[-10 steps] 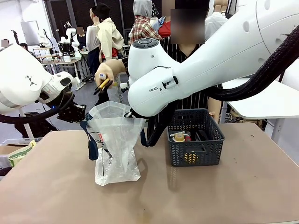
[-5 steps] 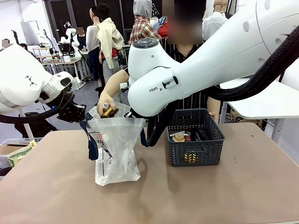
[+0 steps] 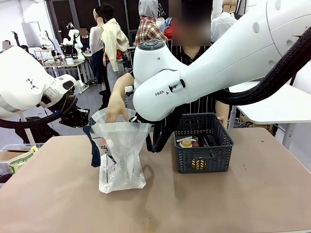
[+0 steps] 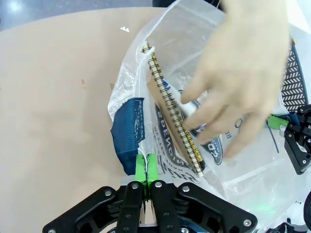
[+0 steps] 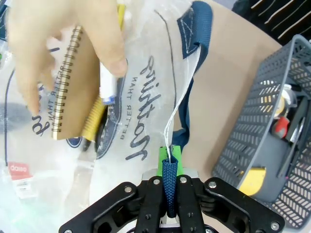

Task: Transfer purchased items from the store into the shopping bag.
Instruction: Move the Reusable shopping bag to the right side of the table.

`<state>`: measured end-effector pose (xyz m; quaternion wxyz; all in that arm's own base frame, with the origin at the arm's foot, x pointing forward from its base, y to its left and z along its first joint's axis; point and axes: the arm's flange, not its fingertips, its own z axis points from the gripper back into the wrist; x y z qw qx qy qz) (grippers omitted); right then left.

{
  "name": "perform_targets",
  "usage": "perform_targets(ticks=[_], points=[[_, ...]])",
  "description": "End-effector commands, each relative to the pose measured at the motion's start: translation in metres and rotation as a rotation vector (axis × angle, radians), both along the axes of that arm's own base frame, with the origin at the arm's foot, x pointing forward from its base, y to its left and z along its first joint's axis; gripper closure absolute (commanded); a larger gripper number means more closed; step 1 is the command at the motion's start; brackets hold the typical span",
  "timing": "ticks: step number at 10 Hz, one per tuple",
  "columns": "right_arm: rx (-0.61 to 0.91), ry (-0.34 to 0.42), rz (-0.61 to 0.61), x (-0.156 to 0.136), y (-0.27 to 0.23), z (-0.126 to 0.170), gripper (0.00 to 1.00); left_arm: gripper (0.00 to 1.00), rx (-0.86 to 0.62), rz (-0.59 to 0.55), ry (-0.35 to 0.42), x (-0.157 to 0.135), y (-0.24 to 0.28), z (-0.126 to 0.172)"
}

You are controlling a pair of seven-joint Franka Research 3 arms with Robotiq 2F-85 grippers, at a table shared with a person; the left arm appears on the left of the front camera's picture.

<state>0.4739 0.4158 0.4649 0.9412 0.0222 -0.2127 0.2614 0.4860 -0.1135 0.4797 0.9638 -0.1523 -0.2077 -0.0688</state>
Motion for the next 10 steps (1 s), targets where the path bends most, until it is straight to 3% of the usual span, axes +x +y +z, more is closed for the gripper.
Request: perform_targets(ticks=[1, 10], points=[[-0.001, 0.004, -0.006, 0.0000, -0.0010, -0.0016, 1.00, 1.00, 0.000, 0.003, -0.006, -0.0005, 0.0010, 0.0015], [-0.001, 0.004, -0.006, 0.0000, -0.0010, -0.0016, 1.00, 1.00, 0.000, 0.003, -0.006, -0.0005, 0.0010, 0.0015]])
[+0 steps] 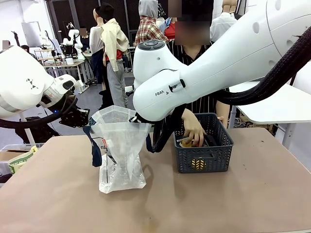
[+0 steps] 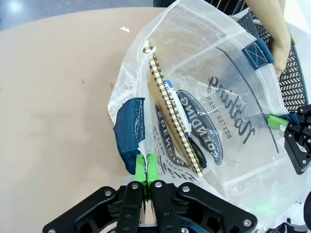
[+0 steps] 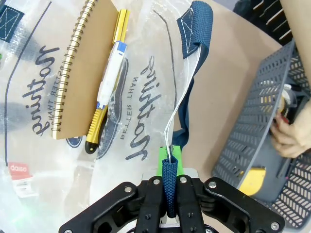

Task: Transfer purchased items from the store into the shopping bag.
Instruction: Move the Reusable shopping bag to the right side of the table.

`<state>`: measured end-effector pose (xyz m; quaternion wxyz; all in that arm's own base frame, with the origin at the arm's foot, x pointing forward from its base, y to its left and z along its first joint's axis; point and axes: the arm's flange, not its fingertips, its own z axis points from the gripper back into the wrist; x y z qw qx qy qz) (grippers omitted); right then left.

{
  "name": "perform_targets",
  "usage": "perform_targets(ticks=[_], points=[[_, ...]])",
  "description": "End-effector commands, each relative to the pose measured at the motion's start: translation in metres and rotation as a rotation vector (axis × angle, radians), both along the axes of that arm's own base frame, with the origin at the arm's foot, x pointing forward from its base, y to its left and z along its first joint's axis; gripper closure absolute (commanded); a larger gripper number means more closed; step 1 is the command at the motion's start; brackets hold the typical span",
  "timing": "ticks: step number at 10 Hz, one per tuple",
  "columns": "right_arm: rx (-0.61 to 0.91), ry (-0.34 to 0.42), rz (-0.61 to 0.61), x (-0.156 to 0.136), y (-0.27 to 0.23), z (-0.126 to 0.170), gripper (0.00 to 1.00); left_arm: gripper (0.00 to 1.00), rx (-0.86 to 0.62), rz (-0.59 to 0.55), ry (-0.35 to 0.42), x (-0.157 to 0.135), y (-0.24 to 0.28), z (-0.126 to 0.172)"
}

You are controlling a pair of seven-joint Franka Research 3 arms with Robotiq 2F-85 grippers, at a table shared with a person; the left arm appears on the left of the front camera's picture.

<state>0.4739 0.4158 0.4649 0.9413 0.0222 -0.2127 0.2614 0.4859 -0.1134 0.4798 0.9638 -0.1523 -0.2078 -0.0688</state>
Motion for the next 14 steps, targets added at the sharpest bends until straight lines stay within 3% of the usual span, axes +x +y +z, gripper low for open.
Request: perform_targets(ticks=[1, 14], points=[[-0.001, 0.004, -0.006, 0.0000, -0.0009, -0.0016, 1.00, 1.00, 0.000, 0.003, -0.006, -0.0005, 0.0009, 0.0015], [-0.001, 0.004, -0.006, 0.0000, -0.0009, -0.0016, 1.00, 1.00, 0.000, 0.003, -0.006, -0.0005, 0.0009, 0.0015]])
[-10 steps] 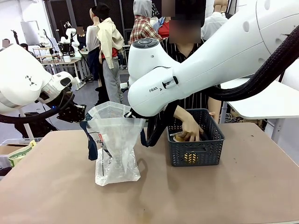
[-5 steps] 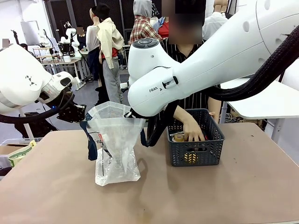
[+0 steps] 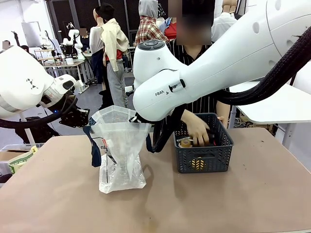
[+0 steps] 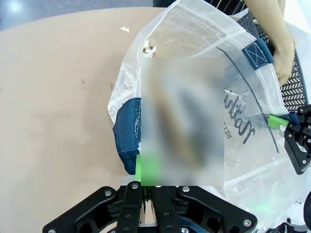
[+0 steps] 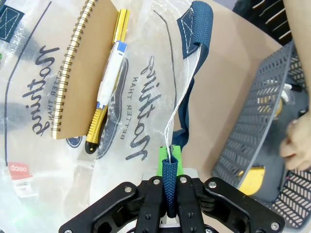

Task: Transfer purchased items from the store into the shopping bag.
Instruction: Move the Reusable shopping bag to the right side of the table.

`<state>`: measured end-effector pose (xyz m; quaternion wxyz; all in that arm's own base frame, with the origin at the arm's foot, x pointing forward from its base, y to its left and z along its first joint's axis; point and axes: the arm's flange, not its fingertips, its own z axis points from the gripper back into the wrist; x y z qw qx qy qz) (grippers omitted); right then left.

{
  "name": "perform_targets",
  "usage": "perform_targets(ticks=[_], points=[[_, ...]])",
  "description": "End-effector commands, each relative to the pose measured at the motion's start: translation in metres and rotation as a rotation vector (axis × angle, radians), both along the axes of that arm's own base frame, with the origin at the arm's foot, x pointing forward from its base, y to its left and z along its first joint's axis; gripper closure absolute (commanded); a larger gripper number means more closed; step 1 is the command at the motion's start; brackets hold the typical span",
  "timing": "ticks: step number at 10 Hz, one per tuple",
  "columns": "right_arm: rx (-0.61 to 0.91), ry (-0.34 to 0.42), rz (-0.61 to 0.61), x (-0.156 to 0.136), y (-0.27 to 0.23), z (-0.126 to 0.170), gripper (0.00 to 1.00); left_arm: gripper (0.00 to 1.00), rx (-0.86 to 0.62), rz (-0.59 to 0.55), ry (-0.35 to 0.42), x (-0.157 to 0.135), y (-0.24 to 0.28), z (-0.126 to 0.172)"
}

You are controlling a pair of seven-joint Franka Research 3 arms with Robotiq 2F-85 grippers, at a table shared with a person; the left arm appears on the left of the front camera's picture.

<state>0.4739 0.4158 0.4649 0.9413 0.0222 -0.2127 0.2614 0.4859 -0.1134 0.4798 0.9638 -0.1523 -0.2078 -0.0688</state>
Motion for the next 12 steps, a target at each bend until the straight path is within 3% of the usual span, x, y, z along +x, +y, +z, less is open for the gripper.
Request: perform_targets(ticks=[1, 12], points=[[-0.001, 0.004, -0.006, 0.0000, -0.0009, -0.0016, 1.00, 1.00, 0.000, 0.003, -0.006, -0.0005, 0.0009, 0.0015], [-0.001, 0.004, -0.006, 0.0000, -0.0009, -0.0016, 1.00, 1.00, 0.000, 0.003, -0.006, -0.0005, 0.0009, 0.0015]])
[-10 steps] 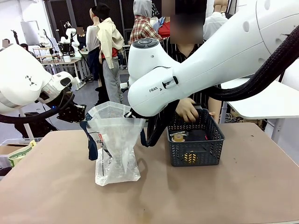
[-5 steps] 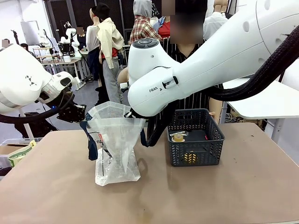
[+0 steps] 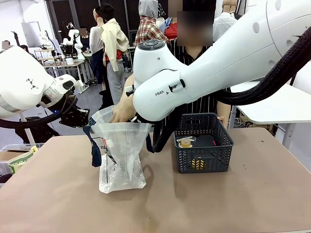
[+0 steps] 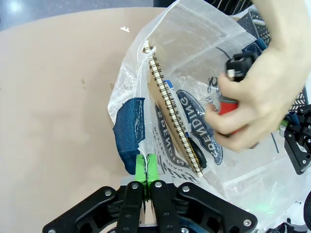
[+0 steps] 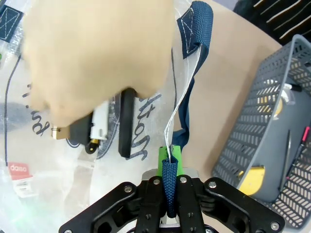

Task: Transfer purchased items from the store into the shopping bag.
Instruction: Move the Reusable shopping bag to the right side of the table.

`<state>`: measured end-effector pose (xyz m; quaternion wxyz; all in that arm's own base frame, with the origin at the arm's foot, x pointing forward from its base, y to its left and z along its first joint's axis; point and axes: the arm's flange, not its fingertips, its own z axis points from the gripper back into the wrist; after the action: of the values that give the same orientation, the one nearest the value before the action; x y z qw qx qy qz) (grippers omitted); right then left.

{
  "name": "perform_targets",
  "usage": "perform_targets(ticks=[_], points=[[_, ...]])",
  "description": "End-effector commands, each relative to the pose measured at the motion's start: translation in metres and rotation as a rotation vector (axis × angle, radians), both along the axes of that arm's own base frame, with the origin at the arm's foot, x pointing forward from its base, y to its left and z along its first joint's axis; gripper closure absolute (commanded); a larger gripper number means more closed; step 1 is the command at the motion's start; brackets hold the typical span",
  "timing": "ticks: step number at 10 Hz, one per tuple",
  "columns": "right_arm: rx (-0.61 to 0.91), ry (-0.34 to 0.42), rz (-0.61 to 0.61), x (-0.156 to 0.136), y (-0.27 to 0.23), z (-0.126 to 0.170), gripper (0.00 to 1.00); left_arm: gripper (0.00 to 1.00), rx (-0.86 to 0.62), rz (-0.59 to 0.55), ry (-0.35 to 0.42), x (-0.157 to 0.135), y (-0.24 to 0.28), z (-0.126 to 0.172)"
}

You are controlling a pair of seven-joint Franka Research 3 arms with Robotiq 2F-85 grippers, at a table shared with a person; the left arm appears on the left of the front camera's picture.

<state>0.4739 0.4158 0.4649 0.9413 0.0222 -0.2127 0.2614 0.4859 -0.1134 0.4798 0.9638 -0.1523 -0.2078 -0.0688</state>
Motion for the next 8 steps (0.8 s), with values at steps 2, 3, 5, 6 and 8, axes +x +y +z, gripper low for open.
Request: perform_targets(ticks=[2, 3, 5, 6, 8], points=[[-0.001, 0.004, -0.006, 0.0000, -0.0009, -0.0016, 1.00, 1.00, 0.000, 0.003, -0.006, -0.0005, 0.0009, 0.0015], [-0.001, 0.004, -0.006, 0.0000, -0.0009, -0.0016, 1.00, 1.00, 0.000, 0.003, -0.006, -0.0005, 0.0009, 0.0015], [-0.001, 0.004, -0.006, 0.0000, -0.0009, -0.0016, 1.00, 1.00, 0.000, 0.003, -0.006, -0.0005, 0.0009, 0.0015], [-0.001, 0.004, -0.006, 0.0000, -0.0009, -0.0016, 1.00, 1.00, 0.000, 0.003, -0.006, -0.0005, 0.0009, 0.0015], [-0.001, 0.004, -0.006, 0.0000, -0.0009, -0.0016, 1.00, 1.00, 0.000, 0.003, -0.006, -0.0005, 0.0009, 0.0015]])
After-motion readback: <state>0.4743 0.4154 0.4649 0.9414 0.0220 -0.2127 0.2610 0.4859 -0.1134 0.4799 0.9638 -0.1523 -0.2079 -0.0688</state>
